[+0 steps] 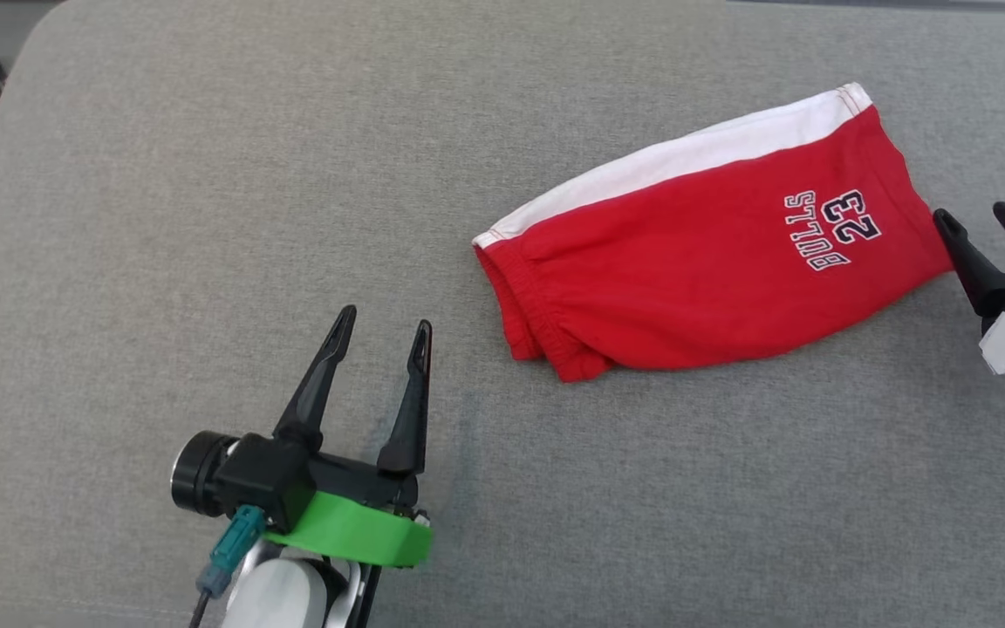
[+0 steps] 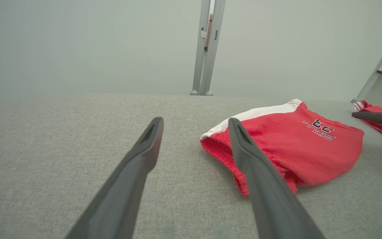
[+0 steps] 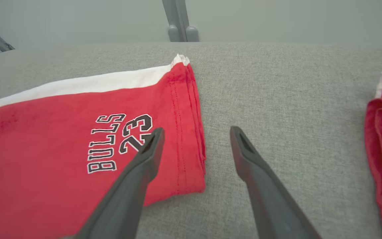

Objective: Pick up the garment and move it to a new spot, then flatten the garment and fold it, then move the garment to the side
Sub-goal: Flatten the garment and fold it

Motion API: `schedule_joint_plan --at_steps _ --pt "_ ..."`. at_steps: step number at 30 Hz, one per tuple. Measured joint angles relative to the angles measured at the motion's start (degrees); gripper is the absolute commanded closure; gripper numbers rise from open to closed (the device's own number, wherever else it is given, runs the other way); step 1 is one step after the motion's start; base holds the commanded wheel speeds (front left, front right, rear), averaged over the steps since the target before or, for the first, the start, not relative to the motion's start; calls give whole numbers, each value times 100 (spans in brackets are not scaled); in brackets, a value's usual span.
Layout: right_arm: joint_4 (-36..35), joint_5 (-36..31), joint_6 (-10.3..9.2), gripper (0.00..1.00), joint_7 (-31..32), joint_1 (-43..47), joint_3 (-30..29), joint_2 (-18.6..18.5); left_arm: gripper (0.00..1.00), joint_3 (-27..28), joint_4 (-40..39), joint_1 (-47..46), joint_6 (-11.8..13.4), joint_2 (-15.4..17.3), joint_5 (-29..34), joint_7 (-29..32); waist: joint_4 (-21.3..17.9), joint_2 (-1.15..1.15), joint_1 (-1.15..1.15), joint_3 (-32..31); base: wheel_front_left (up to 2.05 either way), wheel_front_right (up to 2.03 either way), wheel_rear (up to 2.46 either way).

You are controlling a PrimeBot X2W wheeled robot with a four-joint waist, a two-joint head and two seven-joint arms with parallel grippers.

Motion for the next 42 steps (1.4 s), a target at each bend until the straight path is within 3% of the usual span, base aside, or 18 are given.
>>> schedule_joint_plan --at_steps 7,19,20,21,22,23,34,42 --pt "926 -71 0 0 503 -161 -166 -19 0 -422 -136 196 207 -5 -126 0 538 0 0 -15 0 0 0" --pt "1642 -12 2 1 948 -435 -278 67 0 -701 -189 222 326 -7 -192 0 1207 0 0 136 0 0 0" --pt "1727 -11 3 25 976 -482 -294 97 0 -706 -174 215 319 -7 -119 0 1217 0 0 164 0 0 0" --pt "1759 -11 3 61 1007 -515 -301 111 0 -710 -165 207 297 -7 -73 0 1221 0 0 184 0 0 0" --pt "1805 -11 3 90 1034 -547 -302 127 0 -713 -146 193 275 -7 -49 0 1221 0 0 207 0 0 0" --pt "1841 -10 3 100 1085 -588 -294 140 0 -710 -138 179 259 -7 -13 0 1212 0 0 225 0 0 0" --pt "1560 -46 5 100 979 -795 -174 359 0 -613 -140 35 179 -9 76 0 803 0 0 315 0 0 0" --pt "1174 -64 3 100 705 -596 -140 37 0 -517 -116 44 152 -13 135 0 331 0 0 200 0 0 0"
